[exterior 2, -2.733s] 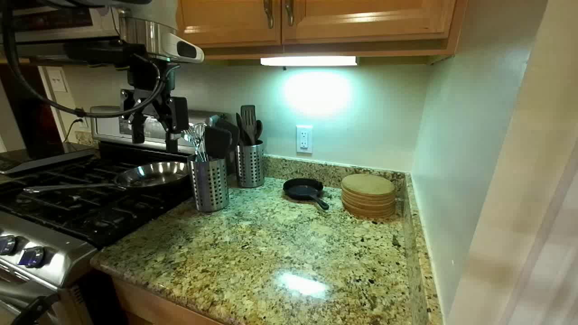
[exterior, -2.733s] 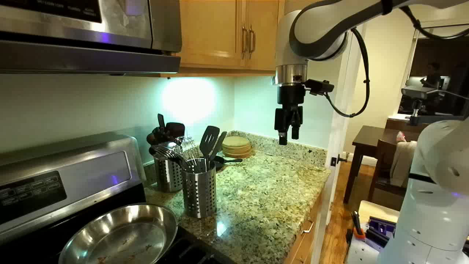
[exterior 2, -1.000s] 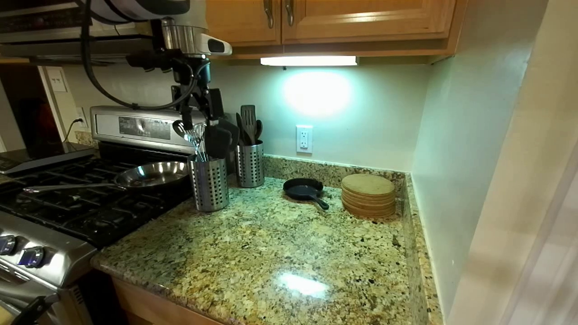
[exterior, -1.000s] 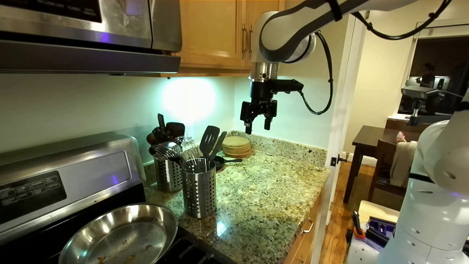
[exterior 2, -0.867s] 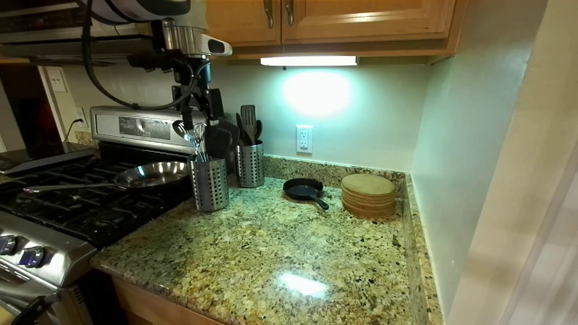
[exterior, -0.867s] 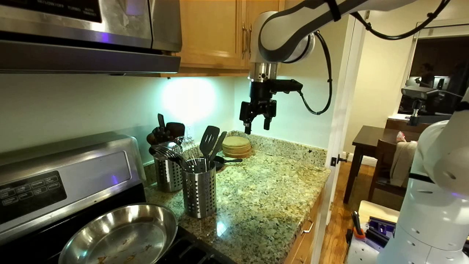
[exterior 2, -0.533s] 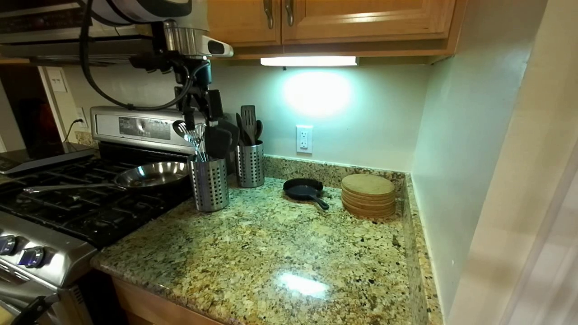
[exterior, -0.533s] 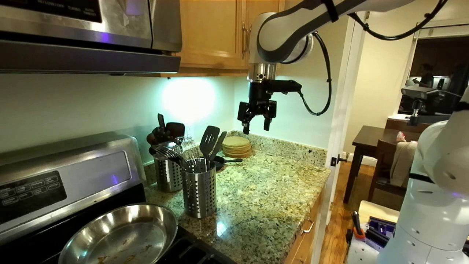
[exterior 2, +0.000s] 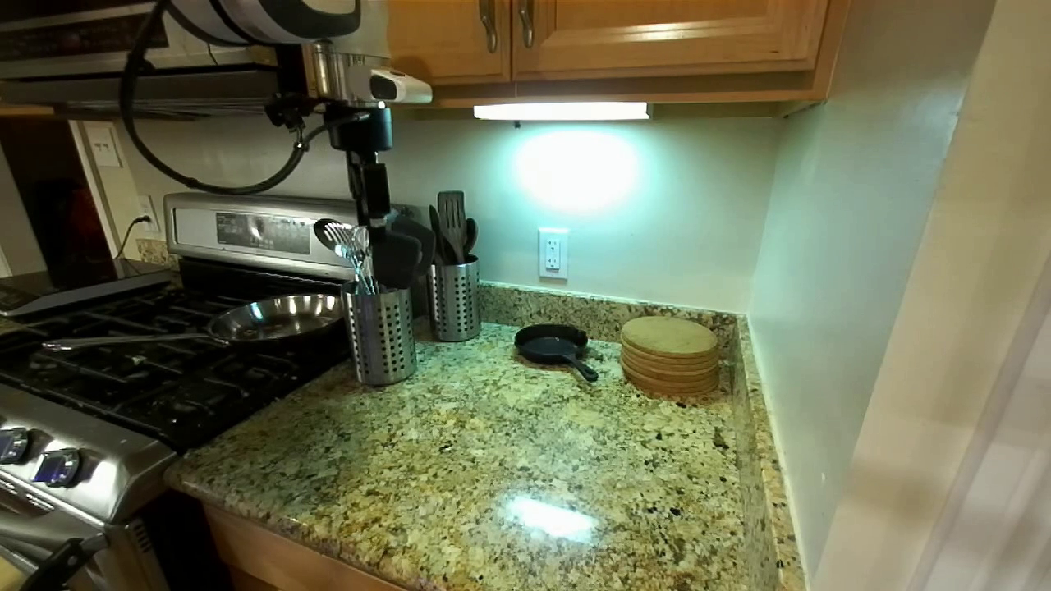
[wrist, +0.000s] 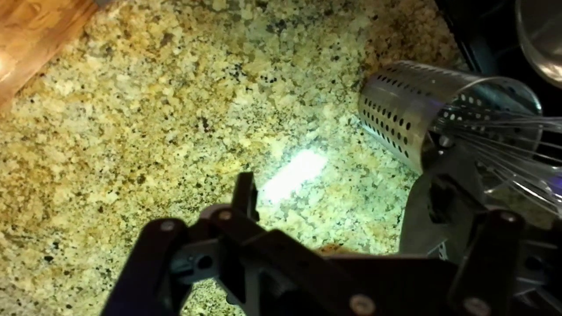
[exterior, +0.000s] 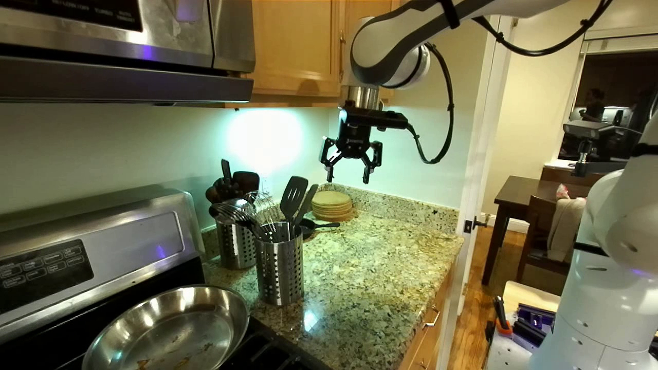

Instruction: Put the spatula on the counter

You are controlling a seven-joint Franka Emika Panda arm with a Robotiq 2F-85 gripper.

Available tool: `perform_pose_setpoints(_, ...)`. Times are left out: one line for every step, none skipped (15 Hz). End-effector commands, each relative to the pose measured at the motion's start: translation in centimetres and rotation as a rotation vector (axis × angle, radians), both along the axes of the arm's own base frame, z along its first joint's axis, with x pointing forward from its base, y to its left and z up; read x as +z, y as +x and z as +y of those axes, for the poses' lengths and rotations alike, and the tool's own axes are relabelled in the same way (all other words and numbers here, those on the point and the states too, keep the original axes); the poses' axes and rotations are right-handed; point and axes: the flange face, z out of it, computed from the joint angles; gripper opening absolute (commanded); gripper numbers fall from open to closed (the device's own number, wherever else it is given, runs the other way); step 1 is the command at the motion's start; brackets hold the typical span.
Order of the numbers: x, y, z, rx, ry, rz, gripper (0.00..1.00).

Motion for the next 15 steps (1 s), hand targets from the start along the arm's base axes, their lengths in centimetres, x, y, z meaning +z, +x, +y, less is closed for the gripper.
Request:
perform_pose_setpoints(-0.1, 1.7, 2.0, -0.179, 0.069, -0.046, 1.00)
perform_pose_setpoints(-0.2, 2.1, 2.6, -0.226, 0.079, -0.063, 1.00)
perform_pose_setpoints(-0.4, 2.5, 3.2, -0.269, 0.077, -0.082, 1.00)
perform_pose_setpoints(-0.6, 2.8, 3.7, -0.307, 0.072, -0.103, 1.00)
perform_pose_setpoints(-0.8, 2.9, 4.2, -0.350, 0.061, -0.124, 1.00)
perform_pose_setpoints(-1.0, 3.0, 4.7, -0.382, 0.057, -0.136, 1.00)
perform_pose_setpoints(-1.2, 3.0, 5.2, -0.411, 0.051, -0.143, 1.00)
perform_pose_setpoints(-1.4, 3.0, 5.6, -0.433, 0.045, -0.147, 1.00)
perform_pose_setpoints(-1.5, 2.9, 5.9, -0.452, 0.036, -0.147, 1.00)
perform_pose_setpoints(-1.5, 2.8, 6.2, -0.470, 0.027, -0.147, 1.00)
perform_pose_setpoints(-1.5, 2.6, 6.3, -0.485, 0.019, -0.146, 1.00)
perform_pose_setpoints(-1.5, 2.6, 6.5, -0.499, 0.012, -0.148, 1.00)
perform_pose_setpoints(-1.6, 2.4, 6.5, -0.511, 0.002, -0.150, 1.00)
perform_pose_setpoints(-1.7, 2.3, 6.5, -0.520, -0.007, -0.152, 1.00)
perform_pose_setpoints(-1.9, 2.3, 6.4, -0.525, -0.021, -0.160, 1.00)
